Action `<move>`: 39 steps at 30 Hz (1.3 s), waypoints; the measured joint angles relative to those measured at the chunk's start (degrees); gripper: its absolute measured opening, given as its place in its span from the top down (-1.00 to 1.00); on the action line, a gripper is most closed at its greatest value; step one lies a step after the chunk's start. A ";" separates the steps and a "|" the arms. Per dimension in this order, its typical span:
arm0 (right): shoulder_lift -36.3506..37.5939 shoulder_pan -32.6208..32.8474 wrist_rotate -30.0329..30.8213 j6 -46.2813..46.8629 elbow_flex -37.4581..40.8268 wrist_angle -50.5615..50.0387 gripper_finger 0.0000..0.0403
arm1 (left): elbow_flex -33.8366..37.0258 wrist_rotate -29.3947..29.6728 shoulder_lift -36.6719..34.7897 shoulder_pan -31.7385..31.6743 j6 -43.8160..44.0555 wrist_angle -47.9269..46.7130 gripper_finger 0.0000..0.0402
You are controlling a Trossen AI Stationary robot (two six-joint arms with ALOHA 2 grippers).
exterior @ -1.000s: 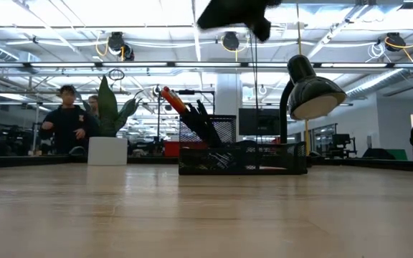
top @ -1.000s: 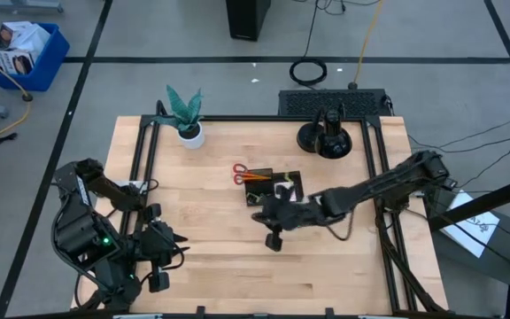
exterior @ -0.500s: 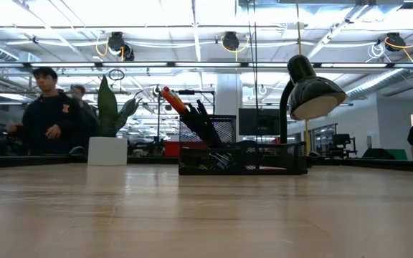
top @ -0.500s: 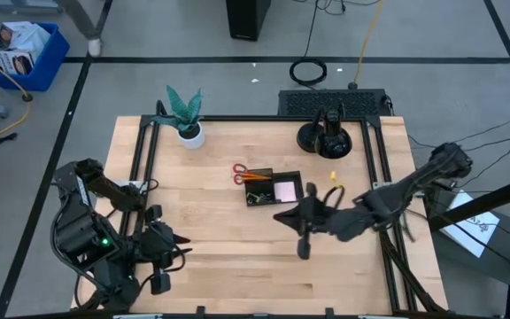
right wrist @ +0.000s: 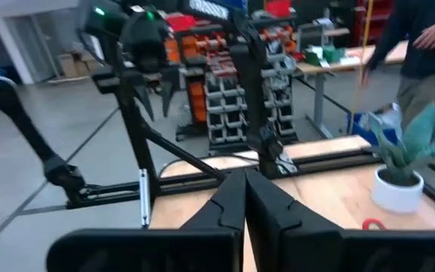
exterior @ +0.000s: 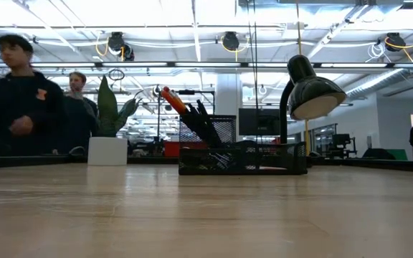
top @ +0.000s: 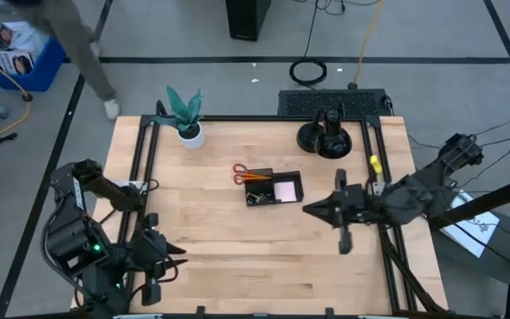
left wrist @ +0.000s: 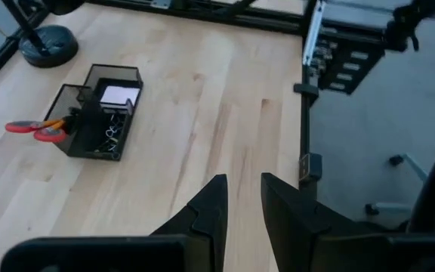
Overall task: Pick and place office supplies into organizer
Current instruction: Return to Home Position
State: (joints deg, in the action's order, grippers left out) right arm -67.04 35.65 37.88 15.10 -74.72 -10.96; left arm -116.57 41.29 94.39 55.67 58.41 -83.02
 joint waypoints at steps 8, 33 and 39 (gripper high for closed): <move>5.49 2.00 -0.21 -1.12 0.00 -0.83 1.00 | 0.00 -1.47 -0.02 0.79 1.92 1.35 0.57; 9.68 1.98 -23.20 4.39 0.04 -2.10 0.98 | 0.00 -3.76 0.04 0.56 -24.09 29.36 0.57; 12.06 1.98 -23.08 3.42 0.19 -5.79 0.99 | 1.44 0.44 0.09 2.51 -23.03 30.55 0.57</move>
State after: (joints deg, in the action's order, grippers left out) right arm -54.99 37.63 14.79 18.51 -74.53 -16.75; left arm -115.13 41.73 94.48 58.19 35.38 -52.48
